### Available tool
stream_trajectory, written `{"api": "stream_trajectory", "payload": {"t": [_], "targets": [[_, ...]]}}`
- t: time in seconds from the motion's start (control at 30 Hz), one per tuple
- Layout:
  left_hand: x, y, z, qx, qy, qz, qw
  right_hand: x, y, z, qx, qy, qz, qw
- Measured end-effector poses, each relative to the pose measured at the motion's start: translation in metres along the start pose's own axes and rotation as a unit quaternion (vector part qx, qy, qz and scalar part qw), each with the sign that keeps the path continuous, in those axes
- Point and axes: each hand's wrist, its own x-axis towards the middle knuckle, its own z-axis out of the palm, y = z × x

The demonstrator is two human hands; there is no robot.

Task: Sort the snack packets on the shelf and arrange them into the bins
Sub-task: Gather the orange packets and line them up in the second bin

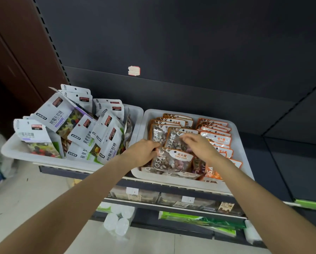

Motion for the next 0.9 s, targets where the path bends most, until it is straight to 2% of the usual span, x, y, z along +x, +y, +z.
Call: {"api": "stream_trajectory", "payload": {"t": [0.07,0.13,0.2,0.33,0.43,0.47,0.5,0.57,0.6,0.67,0.73,0.8,0.9], "targets": [[0.000,-0.003,-0.003,0.001,-0.018,0.003,1.000,0.006,0.001,0.001,-0.017,0.005,-0.026,1.000],[0.000,-0.005,-0.005,-0.013,-0.033,0.009,0.999,0.008,-0.002,0.005,0.021,-0.075,-0.045,0.996],[0.001,-0.005,-0.006,-0.038,-0.016,0.006,0.999,0.008,-0.002,0.010,0.007,-0.137,-0.060,0.989],[0.001,-0.005,-0.004,-0.098,0.028,-0.020,0.995,0.010,0.008,0.019,-0.097,-0.093,-0.090,0.987],[0.004,0.000,-0.003,-0.099,-0.015,-0.007,0.995,0.011,0.004,0.010,-0.077,-0.144,-0.081,0.983],[0.006,0.002,-0.003,-0.109,-0.013,-0.004,0.994,0.012,0.002,0.005,-0.049,-0.131,-0.075,0.987],[0.008,0.004,-0.002,-0.125,-0.004,-0.009,0.992,0.014,0.001,0.000,-0.037,-0.081,-0.066,0.994],[0.011,0.007,0.001,-0.158,0.022,-0.035,0.987,0.021,0.005,-0.008,-0.108,0.040,-0.031,0.993],[0.011,0.009,0.003,-0.176,0.032,-0.052,0.983,0.025,0.009,-0.010,-0.162,0.060,-0.010,0.985],[0.014,0.010,0.004,-0.203,0.042,-0.078,0.975,0.034,0.015,-0.009,-0.243,0.026,0.025,0.969],[0.017,0.011,0.002,-0.214,0.056,-0.096,0.970,0.042,0.016,-0.005,-0.259,0.023,0.030,0.965],[0.020,0.010,0.000,-0.231,0.077,-0.109,0.964,0.044,0.010,-0.002,-0.239,0.056,-0.007,0.969],[0.017,0.007,0.001,-0.261,0.104,-0.098,0.955,0.039,0.003,0.007,-0.187,0.084,-0.107,0.973]]}}
